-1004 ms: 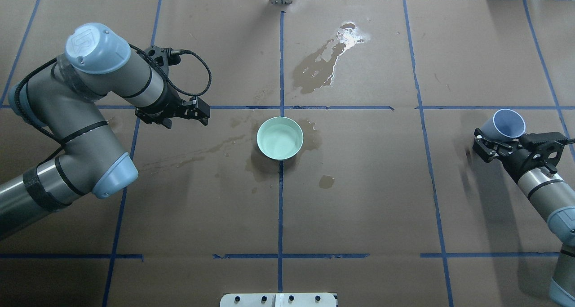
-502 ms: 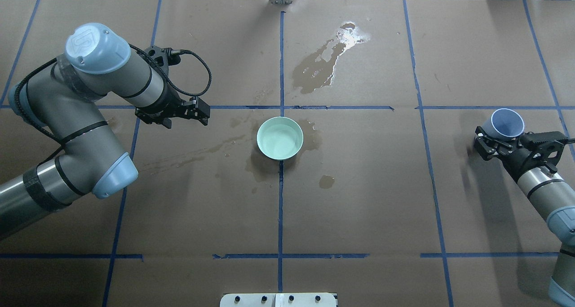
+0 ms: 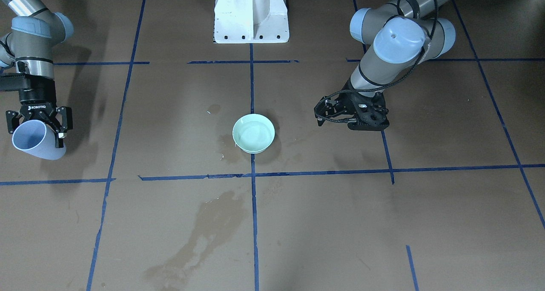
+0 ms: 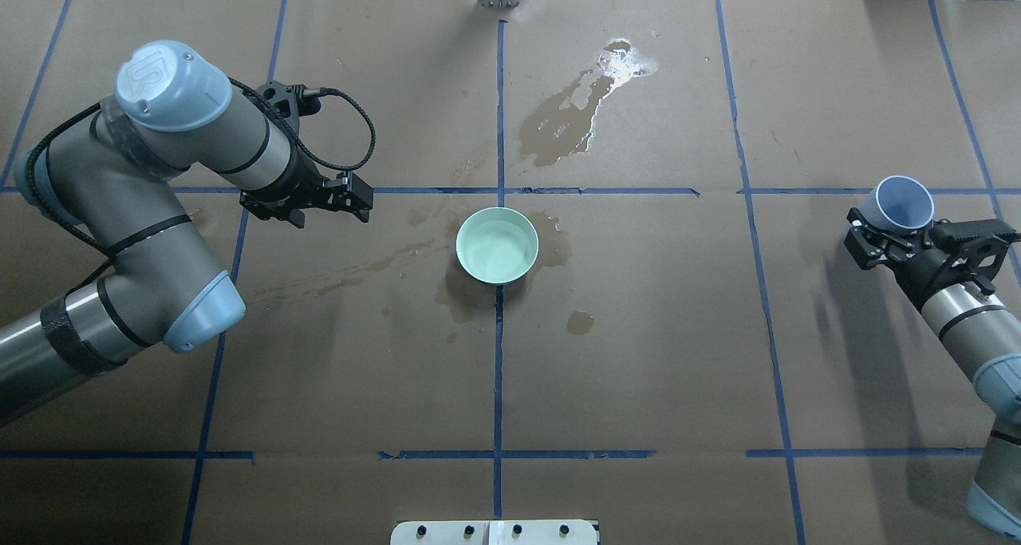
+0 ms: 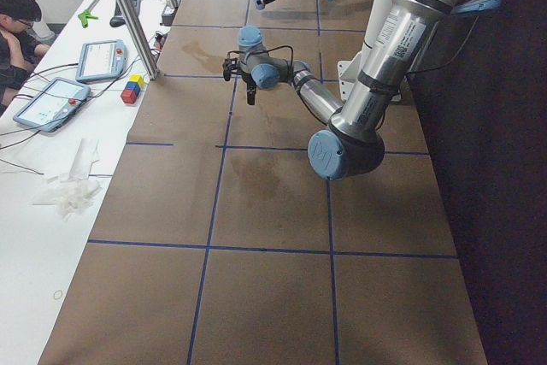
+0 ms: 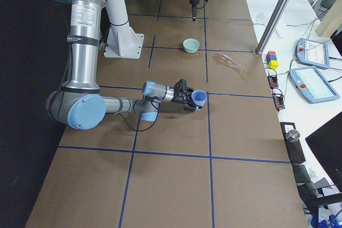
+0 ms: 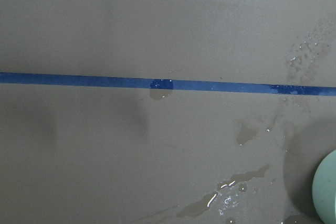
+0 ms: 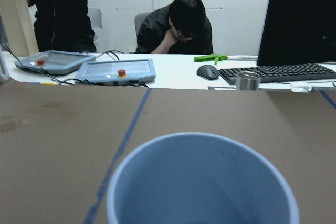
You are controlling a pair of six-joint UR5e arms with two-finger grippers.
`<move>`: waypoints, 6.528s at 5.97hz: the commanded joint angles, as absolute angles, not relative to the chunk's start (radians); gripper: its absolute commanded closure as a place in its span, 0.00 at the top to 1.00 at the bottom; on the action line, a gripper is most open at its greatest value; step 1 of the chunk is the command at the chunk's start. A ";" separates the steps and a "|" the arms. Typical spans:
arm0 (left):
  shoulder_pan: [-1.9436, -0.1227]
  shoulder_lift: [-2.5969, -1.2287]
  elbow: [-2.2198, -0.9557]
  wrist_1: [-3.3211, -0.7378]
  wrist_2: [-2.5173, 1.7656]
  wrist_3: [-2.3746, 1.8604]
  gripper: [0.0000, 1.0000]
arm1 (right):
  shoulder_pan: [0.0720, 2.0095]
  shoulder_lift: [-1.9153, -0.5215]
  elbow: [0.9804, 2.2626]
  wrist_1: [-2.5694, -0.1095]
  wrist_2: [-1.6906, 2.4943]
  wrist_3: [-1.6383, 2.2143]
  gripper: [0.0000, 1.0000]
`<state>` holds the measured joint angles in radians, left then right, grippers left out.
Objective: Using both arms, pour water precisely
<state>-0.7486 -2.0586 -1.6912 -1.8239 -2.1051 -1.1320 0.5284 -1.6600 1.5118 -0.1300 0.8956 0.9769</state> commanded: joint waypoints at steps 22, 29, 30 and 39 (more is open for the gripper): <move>-0.746 -2.062 -1.704 -1.824 -2.109 -1.137 1.00 | 0.210 -0.966 1.545 -1.569 0.387 0.403 0.00; -0.746 -2.062 -1.706 -1.824 -2.111 -1.137 1.00 | 0.192 -0.963 1.548 -1.649 0.328 0.276 0.00; -0.746 -2.062 -1.706 -1.824 -2.111 -1.137 1.00 | 0.192 -0.956 1.546 -1.651 0.328 0.244 0.00; -0.746 -2.062 -1.712 -1.825 -2.112 -1.152 1.00 | 0.193 -0.920 1.552 -1.735 0.330 0.224 0.00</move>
